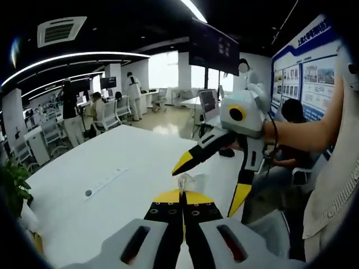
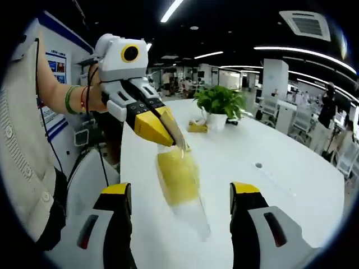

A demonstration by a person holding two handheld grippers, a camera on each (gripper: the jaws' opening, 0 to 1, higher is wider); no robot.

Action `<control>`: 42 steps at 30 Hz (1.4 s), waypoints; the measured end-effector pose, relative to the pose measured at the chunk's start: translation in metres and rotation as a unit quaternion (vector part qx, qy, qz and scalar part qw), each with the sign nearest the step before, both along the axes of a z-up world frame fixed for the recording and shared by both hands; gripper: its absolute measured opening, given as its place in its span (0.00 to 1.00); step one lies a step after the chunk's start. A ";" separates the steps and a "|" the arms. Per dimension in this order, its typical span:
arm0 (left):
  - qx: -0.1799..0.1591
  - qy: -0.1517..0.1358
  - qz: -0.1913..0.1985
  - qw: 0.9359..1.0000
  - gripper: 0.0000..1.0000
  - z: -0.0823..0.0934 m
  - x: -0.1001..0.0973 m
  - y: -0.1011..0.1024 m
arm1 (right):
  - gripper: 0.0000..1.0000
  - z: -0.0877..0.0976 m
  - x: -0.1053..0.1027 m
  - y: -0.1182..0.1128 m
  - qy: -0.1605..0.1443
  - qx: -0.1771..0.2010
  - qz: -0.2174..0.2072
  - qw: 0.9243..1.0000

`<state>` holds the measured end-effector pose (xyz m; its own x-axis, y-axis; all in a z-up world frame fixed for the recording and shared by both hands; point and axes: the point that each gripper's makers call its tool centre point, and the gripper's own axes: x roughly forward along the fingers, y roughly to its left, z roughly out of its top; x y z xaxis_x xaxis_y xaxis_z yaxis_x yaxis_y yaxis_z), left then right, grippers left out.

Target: Compare the silicone blocks by pressing each to a similar depth, holding the contact briefly, and releasing to observe deformation and rebound differences across the visible hardness samples.

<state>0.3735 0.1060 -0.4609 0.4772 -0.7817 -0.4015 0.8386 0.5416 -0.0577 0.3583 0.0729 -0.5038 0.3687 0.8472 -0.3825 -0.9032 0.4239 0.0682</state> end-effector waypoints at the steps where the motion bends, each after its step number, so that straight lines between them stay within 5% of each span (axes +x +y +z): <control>1: -0.004 0.006 0.003 1.000 0.00 -0.004 0.001 -0.002 | 0.71 -0.001 0.000 -0.005 0.006 0.013 -0.016 1.000; 7: -0.019 0.040 0.018 0.999 0.00 -0.038 0.013 -0.019 | 0.74 -0.015 -0.011 -0.037 0.026 0.038 -0.073 0.996; 13: -0.064 0.112 0.058 0.990 0.00 -0.083 0.022 -0.037 | 0.74 -0.018 -0.011 -0.063 0.027 0.052 -0.113 0.992; 16: -0.064 0.117 0.065 0.989 0.00 -0.098 0.025 -0.041 | 0.74 -0.019 -0.013 -0.071 0.035 0.066 -0.128 0.989; 19: -0.100 0.166 0.097 0.976 0.00 -0.121 0.030 -0.044 | 0.73 -0.022 -0.014 -0.076 0.042 0.073 -0.137 0.987; 24: -0.124 0.188 0.150 0.963 0.00 -0.147 0.048 -0.032 | 0.71 -0.036 -0.017 -0.080 0.065 0.065 -0.140 0.986; 27: -0.168 0.213 0.190 0.943 0.00 -0.155 0.059 -0.023 | 0.71 -0.043 -0.013 -0.086 0.074 0.061 -0.144 0.985; 33: -0.176 0.226 0.244 0.927 0.00 -0.181 0.078 -0.003 | 0.72 -0.047 -0.006 -0.086 0.081 0.065 -0.149 0.983; 34: -0.184 0.238 0.254 0.919 0.00 -0.187 0.081 0.001 | 0.71 -0.048 -0.005 -0.086 0.083 0.065 -0.150 0.983; 39: -0.182 0.251 0.273 0.911 0.00 -0.209 0.091 0.012 | 0.71 -0.056 -0.003 -0.084 0.093 0.059 -0.148 0.983; 42: -0.190 0.278 0.300 0.893 0.00 -0.226 0.096 0.020 | 0.71 -0.060 -0.002 -0.085 0.101 0.060 -0.149 0.982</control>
<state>0.4698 0.1256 -0.6866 0.6662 -0.5817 -0.4667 0.1885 0.7368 -0.6493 0.3564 -0.0121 -0.5634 0.5335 0.7568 -0.3776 -0.7038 0.6448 0.2981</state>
